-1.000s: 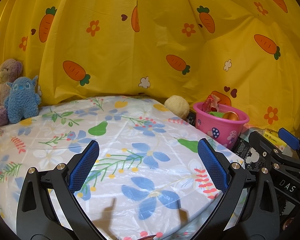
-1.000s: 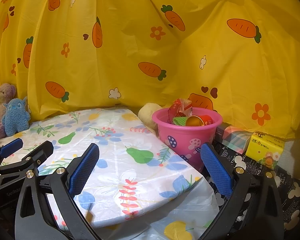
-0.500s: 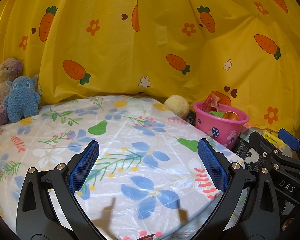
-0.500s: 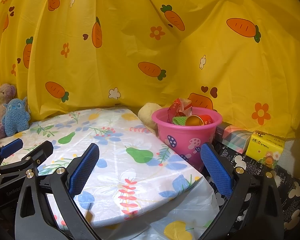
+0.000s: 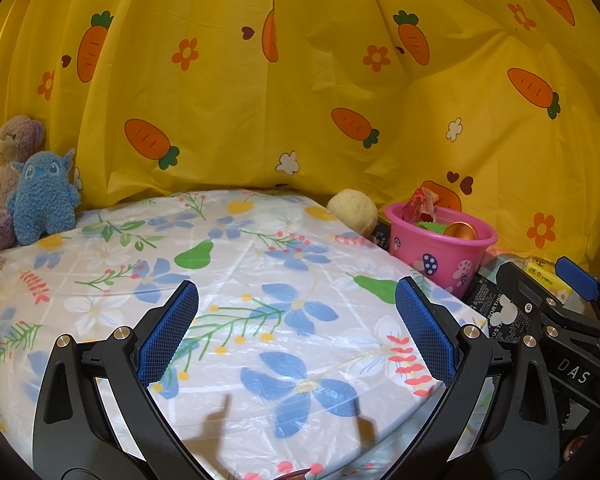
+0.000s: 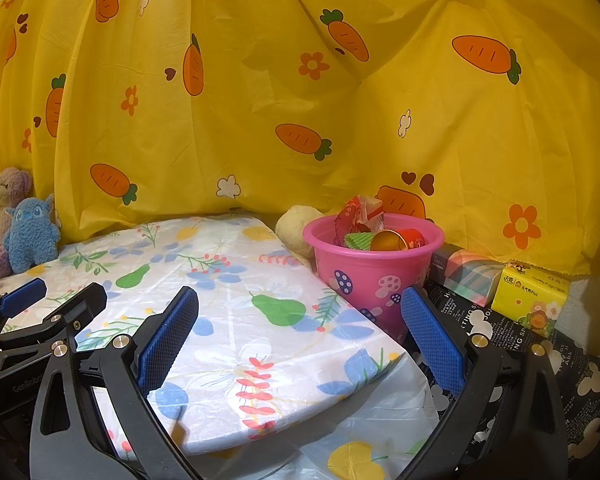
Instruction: Collect trash
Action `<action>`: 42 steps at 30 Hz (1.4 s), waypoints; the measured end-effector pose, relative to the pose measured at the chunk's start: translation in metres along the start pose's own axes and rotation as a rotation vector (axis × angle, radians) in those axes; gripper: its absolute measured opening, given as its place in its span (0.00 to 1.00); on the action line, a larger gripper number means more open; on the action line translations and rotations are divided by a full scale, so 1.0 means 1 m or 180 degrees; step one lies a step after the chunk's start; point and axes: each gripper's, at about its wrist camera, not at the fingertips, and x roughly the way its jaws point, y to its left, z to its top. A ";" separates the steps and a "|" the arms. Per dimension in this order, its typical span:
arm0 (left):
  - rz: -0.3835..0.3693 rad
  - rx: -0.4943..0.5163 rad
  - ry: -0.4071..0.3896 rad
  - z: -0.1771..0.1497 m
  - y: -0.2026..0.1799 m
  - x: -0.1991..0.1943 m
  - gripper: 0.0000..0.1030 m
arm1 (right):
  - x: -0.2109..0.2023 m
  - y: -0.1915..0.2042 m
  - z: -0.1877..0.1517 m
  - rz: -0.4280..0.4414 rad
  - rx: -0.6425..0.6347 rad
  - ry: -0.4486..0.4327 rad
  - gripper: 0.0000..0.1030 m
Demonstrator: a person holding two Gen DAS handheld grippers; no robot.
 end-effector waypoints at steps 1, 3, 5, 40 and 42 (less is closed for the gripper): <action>-0.0001 0.0002 -0.0003 0.000 0.000 0.000 0.94 | 0.000 0.000 0.000 -0.0001 0.0001 -0.0001 0.95; 0.0001 0.0003 0.0000 0.000 0.000 0.000 0.94 | 0.000 0.000 0.000 -0.0001 0.0003 -0.0001 0.95; 0.0005 -0.0002 0.0001 0.000 0.000 0.000 0.94 | 0.000 -0.001 0.000 0.0008 0.0001 -0.0001 0.95; -0.0002 0.0001 -0.0003 0.000 -0.002 0.000 0.94 | 0.000 0.001 0.000 0.0000 0.0009 -0.0003 0.95; 0.0001 -0.0006 -0.0001 0.001 -0.003 0.000 0.94 | -0.001 0.000 0.000 0.0004 0.0012 -0.0008 0.95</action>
